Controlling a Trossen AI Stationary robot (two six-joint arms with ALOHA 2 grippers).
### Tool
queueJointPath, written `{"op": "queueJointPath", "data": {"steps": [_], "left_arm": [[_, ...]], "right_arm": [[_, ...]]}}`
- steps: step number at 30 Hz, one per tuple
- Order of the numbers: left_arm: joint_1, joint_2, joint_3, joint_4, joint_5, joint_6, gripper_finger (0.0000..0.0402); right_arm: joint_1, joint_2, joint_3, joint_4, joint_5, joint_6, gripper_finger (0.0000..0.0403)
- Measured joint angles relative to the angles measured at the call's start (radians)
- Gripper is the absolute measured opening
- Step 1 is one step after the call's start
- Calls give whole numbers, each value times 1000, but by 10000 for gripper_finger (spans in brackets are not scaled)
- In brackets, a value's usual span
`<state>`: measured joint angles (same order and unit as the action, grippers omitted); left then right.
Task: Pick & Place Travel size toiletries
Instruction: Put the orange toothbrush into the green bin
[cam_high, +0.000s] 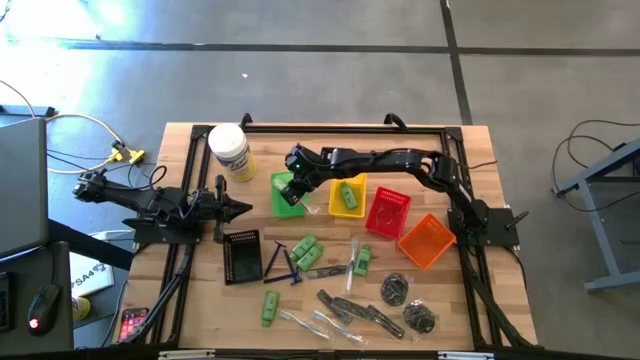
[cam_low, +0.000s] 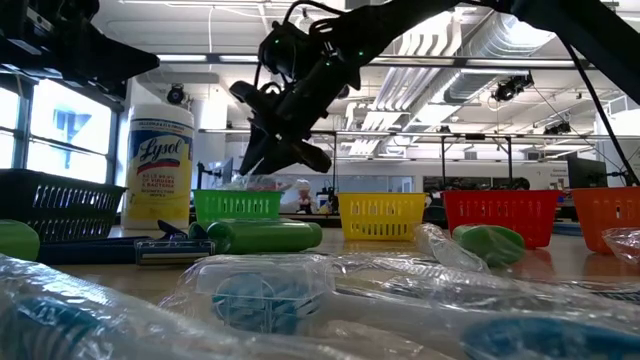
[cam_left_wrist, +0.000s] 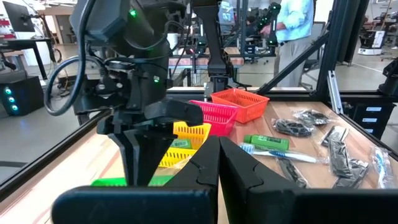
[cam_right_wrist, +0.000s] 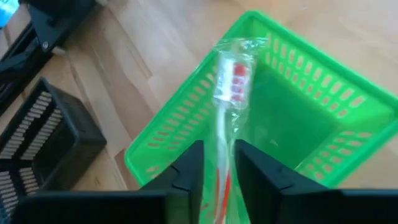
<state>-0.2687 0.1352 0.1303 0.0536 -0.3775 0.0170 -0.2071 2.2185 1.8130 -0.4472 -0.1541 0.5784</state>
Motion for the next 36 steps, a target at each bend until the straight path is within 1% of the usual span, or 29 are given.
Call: {"op": "queueJointPath", "data": {"steps": [4, 7, 11, 15, 21, 24, 27, 29, 31, 33, 36], "left_arm": [[0, 0, 0, 0, 0, 0, 0], [0, 0, 0, -4, 0, 0, 0], [0, 0, 0, -4, 0, 0, 0], [0, 0, 0, -4, 0, 0, 0], [0, 0, 0, -12, 0, 0, 0], [0, 0, 0, -21, 0, 0, 0], [0, 0, 0, -31, 0, 2, 0], [0, 0, 0, -30, 0, 2, 0], [0, 0, 0, -30, -1, 5, 0], [0, 0, 0, -30, 0, 9, 0], [0, 0, 0, -30, -1, 12, 0]], "right_arm": [[2, 0, 0, 11, 19, 4, 119], [-1, 0, 0, 11, 31, 4, 131], [-4, 0, 0, 11, 34, 6, 132], [5, -1, 0, 7, 123, -54, 133], [9, -12, 1, 11, 173, -132, 133], [23, -21, 13, 16, 234, -212, 131], [56, -37, 20, 109, 268, -313, 107], [75, -37, 20, 153, 241, -361, 70], [91, -25, 19, 174, 192, -391, 24], [99, -9, 19, 182, 145, -389, 9], [91, 24, 19, 163, 86, -365, 3]]}}
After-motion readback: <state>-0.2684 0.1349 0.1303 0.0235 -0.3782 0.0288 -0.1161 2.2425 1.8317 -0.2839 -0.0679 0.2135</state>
